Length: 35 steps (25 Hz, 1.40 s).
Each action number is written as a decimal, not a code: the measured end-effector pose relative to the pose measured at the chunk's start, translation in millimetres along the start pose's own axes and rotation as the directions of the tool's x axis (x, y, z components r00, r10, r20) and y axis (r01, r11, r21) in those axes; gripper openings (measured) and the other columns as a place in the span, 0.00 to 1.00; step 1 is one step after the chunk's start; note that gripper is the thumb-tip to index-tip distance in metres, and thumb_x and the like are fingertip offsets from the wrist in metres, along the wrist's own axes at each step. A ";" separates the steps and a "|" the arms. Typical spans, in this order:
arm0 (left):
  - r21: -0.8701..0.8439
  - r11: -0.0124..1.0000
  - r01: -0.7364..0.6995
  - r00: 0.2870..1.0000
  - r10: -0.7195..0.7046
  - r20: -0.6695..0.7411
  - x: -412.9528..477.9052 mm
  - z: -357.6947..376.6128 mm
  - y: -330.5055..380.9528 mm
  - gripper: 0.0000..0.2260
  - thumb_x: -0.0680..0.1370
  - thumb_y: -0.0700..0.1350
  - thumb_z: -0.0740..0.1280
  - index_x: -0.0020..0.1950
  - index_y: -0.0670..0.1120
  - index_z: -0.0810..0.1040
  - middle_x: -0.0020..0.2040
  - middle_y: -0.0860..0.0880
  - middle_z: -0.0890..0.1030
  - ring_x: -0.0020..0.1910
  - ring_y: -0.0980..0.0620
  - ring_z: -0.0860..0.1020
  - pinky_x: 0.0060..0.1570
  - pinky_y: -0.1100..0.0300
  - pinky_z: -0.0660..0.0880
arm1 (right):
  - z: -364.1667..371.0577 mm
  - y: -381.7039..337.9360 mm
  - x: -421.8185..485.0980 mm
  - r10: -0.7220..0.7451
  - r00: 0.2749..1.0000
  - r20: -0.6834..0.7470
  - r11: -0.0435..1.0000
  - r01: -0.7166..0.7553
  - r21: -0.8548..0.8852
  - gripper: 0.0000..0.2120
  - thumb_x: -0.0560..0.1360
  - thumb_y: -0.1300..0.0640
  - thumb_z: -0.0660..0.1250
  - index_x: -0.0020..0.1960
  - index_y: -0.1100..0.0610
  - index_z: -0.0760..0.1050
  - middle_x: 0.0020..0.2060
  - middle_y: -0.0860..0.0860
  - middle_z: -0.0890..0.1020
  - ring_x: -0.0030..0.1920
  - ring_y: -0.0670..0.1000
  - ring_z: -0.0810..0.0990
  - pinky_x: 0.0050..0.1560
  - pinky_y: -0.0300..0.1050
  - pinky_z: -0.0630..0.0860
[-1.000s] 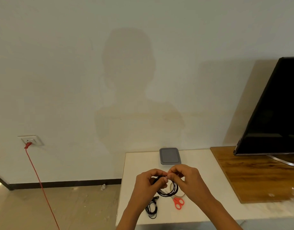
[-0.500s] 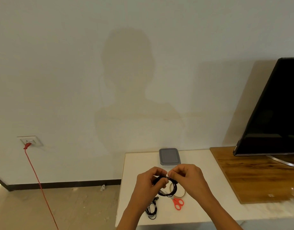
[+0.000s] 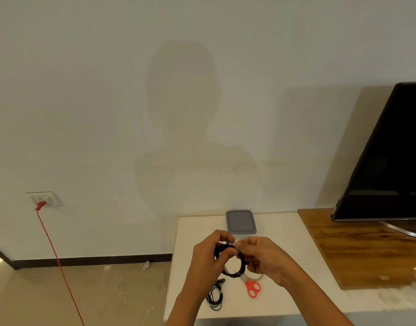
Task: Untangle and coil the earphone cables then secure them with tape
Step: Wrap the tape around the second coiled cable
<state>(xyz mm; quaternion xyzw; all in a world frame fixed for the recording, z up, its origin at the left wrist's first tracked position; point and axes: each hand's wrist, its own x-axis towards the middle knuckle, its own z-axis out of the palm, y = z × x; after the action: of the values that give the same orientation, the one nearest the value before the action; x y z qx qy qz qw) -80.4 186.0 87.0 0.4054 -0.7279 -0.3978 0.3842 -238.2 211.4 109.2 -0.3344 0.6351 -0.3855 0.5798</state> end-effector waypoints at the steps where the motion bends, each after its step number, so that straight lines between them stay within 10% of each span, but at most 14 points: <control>1: -0.003 1.000 0.003 1.000 -0.003 -0.009 0.3 -0.2 -0.5 0.10 0.75 0.41 0.70 0.47 0.56 0.76 0.46 0.63 0.80 0.46 0.60 0.81 0.44 0.71 0.73 | 1.5 1.0 -0.1 -0.064 0.998 -0.016 0.996 0.063 -0.059 0.07 0.76 0.57 0.67 0.45 0.59 0.81 0.32 0.52 0.83 0.30 0.46 0.76 0.36 0.39 0.74; 12: -0.053 0.998 0.038 0.997 -0.041 -0.062 5.1 -0.6 -13.1 0.07 0.74 0.41 0.71 0.47 0.53 0.79 0.42 0.56 0.83 0.44 0.58 0.82 0.43 0.69 0.75 | -3.8 5.0 10.3 -0.122 0.984 0.133 0.933 0.159 -0.323 0.10 0.74 0.50 0.69 0.49 0.56 0.83 0.39 0.48 0.85 0.39 0.45 0.81 0.42 0.36 0.75; 17: -0.240 0.952 0.191 0.979 -0.165 0.122 8.4 -4.9 -30.4 0.07 0.78 0.44 0.67 0.54 0.50 0.82 0.46 0.51 0.85 0.47 0.52 0.83 0.49 0.60 0.80 | -3.3 18.3 26.1 -0.218 0.967 0.130 0.929 0.246 -0.275 0.07 0.76 0.52 0.67 0.43 0.51 0.82 0.40 0.47 0.85 0.46 0.46 0.83 0.52 0.38 0.76; 27: -0.657 0.458 0.598 0.731 -0.648 0.214 8.1 12.6 -114.0 0.10 0.79 0.36 0.63 0.58 0.39 0.80 0.47 0.41 0.84 0.48 0.47 0.82 0.50 0.56 0.79 | 11.2 79.4 100.0 0.041 0.999 -0.023 0.999 -0.041 0.017 0.05 0.75 0.61 0.69 0.47 0.61 0.82 0.40 0.57 0.84 0.39 0.51 0.79 0.39 0.40 0.75; 35: -0.503 0.567 0.652 0.666 -0.746 0.022 55.5 17.8 -215.3 0.09 0.77 0.35 0.64 0.55 0.43 0.78 0.46 0.43 0.84 0.46 0.48 0.81 0.49 0.56 0.80 | 42.8 120.0 201.3 -0.037 0.994 -0.100 0.998 0.033 -0.048 0.04 0.74 0.66 0.67 0.47 0.60 0.79 0.43 0.57 0.84 0.44 0.53 0.83 0.46 0.44 0.81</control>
<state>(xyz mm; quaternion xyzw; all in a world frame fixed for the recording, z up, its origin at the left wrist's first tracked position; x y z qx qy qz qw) -55.8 64.7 -98.5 0.5914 -0.3460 -0.6395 0.3487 -213.9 89.0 -93.8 -0.3389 0.6664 -0.3972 0.5322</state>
